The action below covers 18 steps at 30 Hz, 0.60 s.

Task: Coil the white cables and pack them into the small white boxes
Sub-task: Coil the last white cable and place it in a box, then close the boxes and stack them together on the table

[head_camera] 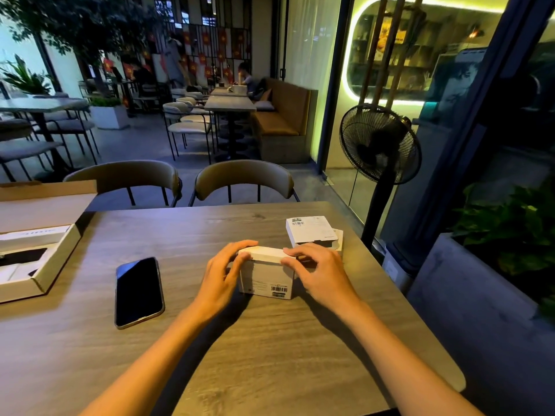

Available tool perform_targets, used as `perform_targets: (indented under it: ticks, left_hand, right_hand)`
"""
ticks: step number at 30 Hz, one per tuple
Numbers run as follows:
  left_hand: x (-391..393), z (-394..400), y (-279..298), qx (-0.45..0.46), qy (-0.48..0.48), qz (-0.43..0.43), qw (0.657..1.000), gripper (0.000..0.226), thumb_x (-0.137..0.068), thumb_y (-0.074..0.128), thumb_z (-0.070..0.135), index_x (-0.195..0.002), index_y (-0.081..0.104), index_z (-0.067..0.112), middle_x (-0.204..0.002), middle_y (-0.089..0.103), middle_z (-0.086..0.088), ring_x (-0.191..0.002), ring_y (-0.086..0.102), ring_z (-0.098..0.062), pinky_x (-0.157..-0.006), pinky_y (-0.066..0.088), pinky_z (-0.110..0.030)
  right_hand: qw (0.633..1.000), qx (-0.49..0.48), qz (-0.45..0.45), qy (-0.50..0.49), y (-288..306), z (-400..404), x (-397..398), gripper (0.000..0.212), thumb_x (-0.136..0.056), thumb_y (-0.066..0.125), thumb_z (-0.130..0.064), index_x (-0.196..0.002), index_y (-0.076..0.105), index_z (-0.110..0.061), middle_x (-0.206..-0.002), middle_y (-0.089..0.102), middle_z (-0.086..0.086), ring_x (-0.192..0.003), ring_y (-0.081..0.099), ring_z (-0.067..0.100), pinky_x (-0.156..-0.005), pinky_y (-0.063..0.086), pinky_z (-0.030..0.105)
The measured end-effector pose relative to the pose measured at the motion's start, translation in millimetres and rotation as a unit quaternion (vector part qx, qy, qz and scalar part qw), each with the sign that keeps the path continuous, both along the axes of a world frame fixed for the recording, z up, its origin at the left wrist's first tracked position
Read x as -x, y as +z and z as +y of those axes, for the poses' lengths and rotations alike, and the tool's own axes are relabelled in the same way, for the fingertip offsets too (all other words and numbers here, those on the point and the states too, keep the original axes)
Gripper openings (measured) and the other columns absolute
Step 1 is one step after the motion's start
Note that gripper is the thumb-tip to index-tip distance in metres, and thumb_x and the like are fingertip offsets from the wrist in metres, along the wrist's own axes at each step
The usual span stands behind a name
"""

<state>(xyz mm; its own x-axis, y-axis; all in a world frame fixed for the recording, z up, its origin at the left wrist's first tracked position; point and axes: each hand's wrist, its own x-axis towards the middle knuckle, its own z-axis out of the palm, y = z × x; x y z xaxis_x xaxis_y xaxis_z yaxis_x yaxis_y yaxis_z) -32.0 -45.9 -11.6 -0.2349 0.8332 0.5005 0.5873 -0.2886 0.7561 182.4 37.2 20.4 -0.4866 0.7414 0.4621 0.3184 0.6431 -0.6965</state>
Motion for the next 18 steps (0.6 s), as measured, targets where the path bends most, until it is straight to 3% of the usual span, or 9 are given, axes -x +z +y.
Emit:
perform_targets:
  ticks: [3,8,11,14,18]
  left_hand:
    - [-0.5,1.8,-5.5,-0.028,0.019,0.015,0.999,0.033,-0.098,0.062,0.012,-0.126,0.06,0.03,-0.124,0.062,0.012,-0.119,0.057,-0.002,-0.085,0.056,-0.017]
    - [-1.2,2.6,-6.6,-0.057,0.031,0.011,0.998,0.026,-0.099,0.06,0.014,-0.123,0.063,0.021,-0.124,0.064,0.004,-0.118,0.058,-0.004,-0.076,0.055,-0.014]
    - [-5.1,2.0,-5.7,-0.069,0.039,0.016,0.997,0.024,-0.097,0.062,0.014,-0.119,0.063,0.025,-0.12,0.064,0.006,-0.115,0.058,0.001,-0.072,0.055,-0.012]
    - [-9.6,1.6,-1.9,-0.074,0.063,-0.002,0.995,0.014,-0.101,0.057,0.022,-0.111,0.062,0.029,-0.113,0.063,0.011,-0.11,0.06,-0.001,-0.074,0.056,-0.017]
    - [-19.1,3.2,-3.7,-0.066,0.048,-0.061,0.995,0.01,-0.104,0.05,0.024,-0.11,0.057,0.028,-0.112,0.06,0.01,-0.107,0.063,-0.008,-0.083,0.06,-0.034]
  right_hand:
    - [1.0,-0.029,-0.004,0.001,-4.7,-3.3,7.0,0.014,-0.098,0.064,-0.028,-0.098,0.063,-0.014,-0.11,0.067,-0.004,-0.103,0.061,0.007,-0.073,0.059,0.016]
    - [0.996,-0.085,0.002,0.006,-13.8,-4.3,11.5,0.014,-0.104,0.055,-0.024,-0.098,0.058,-0.012,-0.106,0.059,-0.003,-0.099,0.055,0.0,-0.072,0.053,0.011]
    - [0.996,-0.084,0.005,0.007,-14.8,-3.4,11.4,0.015,-0.105,0.051,-0.027,-0.099,0.057,-0.014,-0.105,0.061,-0.003,-0.098,0.059,0.007,-0.07,0.058,0.018]
    - [0.998,-0.065,0.0,0.01,-13.1,-2.7,12.5,0.018,-0.105,0.051,-0.03,-0.101,0.056,-0.014,-0.107,0.064,-0.001,-0.099,0.063,0.016,-0.071,0.062,0.027]
    - [0.997,-0.081,-0.011,0.012,-9.4,-2.8,14.9,0.025,-0.101,0.052,-0.039,-0.099,0.056,-0.014,-0.106,0.066,-0.002,-0.097,0.064,0.013,-0.071,0.059,0.017]
